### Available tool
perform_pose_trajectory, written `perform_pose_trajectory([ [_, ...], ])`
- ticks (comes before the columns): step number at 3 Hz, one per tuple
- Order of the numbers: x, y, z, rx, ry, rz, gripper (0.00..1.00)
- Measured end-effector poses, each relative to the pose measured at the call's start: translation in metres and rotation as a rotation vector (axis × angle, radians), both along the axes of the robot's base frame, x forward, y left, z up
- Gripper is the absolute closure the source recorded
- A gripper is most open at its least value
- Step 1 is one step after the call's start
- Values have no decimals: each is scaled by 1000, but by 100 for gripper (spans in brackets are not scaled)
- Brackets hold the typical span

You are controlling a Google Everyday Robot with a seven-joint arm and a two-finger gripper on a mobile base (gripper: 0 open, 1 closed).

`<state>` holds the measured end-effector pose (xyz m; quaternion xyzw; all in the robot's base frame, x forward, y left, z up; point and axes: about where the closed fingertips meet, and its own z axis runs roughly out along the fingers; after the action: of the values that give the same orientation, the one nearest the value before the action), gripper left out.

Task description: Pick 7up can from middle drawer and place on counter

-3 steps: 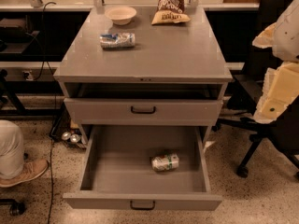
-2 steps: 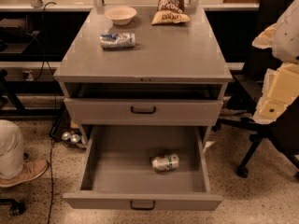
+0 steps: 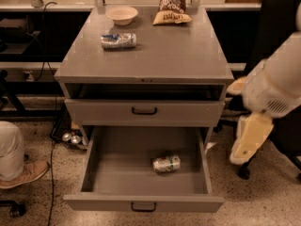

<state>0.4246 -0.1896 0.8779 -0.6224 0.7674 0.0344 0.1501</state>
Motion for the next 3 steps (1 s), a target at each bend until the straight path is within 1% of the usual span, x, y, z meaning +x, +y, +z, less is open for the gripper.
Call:
perform_pose_trajectory([
  [1,-3,33,-80,102,78,64,0],
  [2,4,75,-140,212,190,148,0],
  [3,4,78,-158,234,229,152,0],
])
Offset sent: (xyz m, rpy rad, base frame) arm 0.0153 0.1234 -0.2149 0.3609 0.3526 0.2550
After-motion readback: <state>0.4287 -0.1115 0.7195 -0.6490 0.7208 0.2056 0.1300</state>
